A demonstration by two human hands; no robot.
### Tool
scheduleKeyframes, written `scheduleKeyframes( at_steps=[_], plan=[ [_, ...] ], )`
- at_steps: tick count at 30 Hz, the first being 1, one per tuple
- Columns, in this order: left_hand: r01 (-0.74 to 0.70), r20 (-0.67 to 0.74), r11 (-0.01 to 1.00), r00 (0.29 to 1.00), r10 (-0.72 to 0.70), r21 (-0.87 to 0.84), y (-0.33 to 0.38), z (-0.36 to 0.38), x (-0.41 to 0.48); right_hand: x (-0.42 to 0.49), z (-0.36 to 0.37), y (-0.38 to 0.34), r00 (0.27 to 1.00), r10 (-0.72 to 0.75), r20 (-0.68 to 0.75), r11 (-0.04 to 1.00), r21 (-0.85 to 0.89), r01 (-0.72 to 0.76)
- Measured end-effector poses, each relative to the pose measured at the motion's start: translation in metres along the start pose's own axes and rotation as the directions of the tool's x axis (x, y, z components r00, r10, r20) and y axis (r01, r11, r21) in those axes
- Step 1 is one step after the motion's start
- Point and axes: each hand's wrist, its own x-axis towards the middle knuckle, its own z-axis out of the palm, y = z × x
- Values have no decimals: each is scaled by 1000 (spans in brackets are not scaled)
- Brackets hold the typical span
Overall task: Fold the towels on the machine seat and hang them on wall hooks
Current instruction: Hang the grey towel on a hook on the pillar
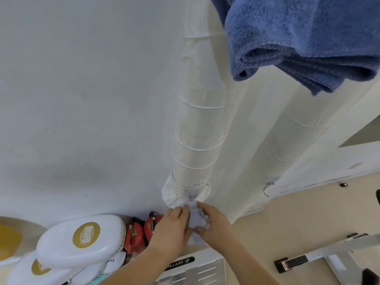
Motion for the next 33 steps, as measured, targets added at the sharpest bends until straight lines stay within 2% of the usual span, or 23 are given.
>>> scheduleKeyframes(
  at_steps=[4,7,13,19,22,25,28,33],
  plan=[
    [16,-20,1000,1000,-16,19,-2,0,11,11,10,3,997,-9,-71,999,-40,6],
    [-45,-41,997,998,48,58,-8,7,14,17,19,5,990,-4,-144,1000,-12,2],
    [-14,-101,999,995,18,35,-5,7,22,22,29,7,974,-35,-226,999,-43,26],
    [56,-89,998,995,-53,27,-4,4,28,21,32,5,962,-31,-270,999,-39,22],
    [130,-15,990,991,-131,-48,2,-1,25,18,29,-1,971,-7,-240,999,-42,-4],
    [141,-15,988,990,-142,-63,4,-3,21,14,23,-3,985,-3,-174,998,-66,-9],
    [87,-6,995,996,-88,-56,-1,-7,14,10,12,-3,989,-47,-143,992,-122,29],
    [-24,-84,998,996,20,-49,-10,-16,13,6,-5,-6,990,-113,-87,980,-173,97]
  ],
)
